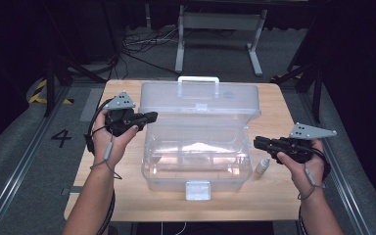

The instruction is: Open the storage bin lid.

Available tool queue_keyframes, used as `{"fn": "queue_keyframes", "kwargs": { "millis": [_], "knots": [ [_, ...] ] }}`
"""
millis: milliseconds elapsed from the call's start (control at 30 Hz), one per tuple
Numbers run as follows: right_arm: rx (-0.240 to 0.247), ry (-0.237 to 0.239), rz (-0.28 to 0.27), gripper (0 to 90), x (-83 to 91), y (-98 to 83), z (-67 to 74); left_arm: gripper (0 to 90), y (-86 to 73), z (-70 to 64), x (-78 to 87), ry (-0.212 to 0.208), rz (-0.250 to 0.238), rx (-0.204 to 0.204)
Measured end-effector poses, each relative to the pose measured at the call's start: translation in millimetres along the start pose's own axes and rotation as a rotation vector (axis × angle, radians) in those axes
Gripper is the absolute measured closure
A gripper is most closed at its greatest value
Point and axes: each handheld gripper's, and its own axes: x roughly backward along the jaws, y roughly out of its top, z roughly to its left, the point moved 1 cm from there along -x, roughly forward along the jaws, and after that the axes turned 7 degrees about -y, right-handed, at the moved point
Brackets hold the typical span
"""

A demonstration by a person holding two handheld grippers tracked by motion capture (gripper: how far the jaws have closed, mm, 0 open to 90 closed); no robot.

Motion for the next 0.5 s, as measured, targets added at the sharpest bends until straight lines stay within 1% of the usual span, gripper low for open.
{"fn": "queue_keyframes", "kwargs": {
  "millis": [133, 200, 233, 367, 433, 500],
  "knots": [
    [-0.004, -0.005, 0.001, 80.8, 1.1, -0.9, -0.9, 89.9, 1.1, 0.9, -0.9, 0.011, -0.009, 0.001],
    [-0.007, -0.012, -0.002, 79.7, 2.2, -1.6, -1.4, 89.9, 2.6, 0.8, -1.5, 0.03, -0.003, -0.013],
    [-0.008, -0.017, -0.004, 79.1, 2.5, -1.7, -1.5, 89.8, 2.9, 0.8, -2.1, 0.026, -0.008, -0.005],
    [-0.013, -0.028, -0.008, 77.6, 2.7, -1.1, -3.0, 89.9, 4.2, 3.2, -2.5, 0.025, -0.016, -0.006],
    [-0.017, -0.047, -0.017, 73.8, 2.7, 1.2, -4.4, 89.9, 4.9, 4.2, -2.5, 0.028, -0.016, -0.012],
    [-0.019, -0.067, -0.037, 69.1, 3.0, 4.4, -5.3, 89.9, 5.6, 4.5, -2.2, 0.03, -0.013, -0.014]
  ]
}}
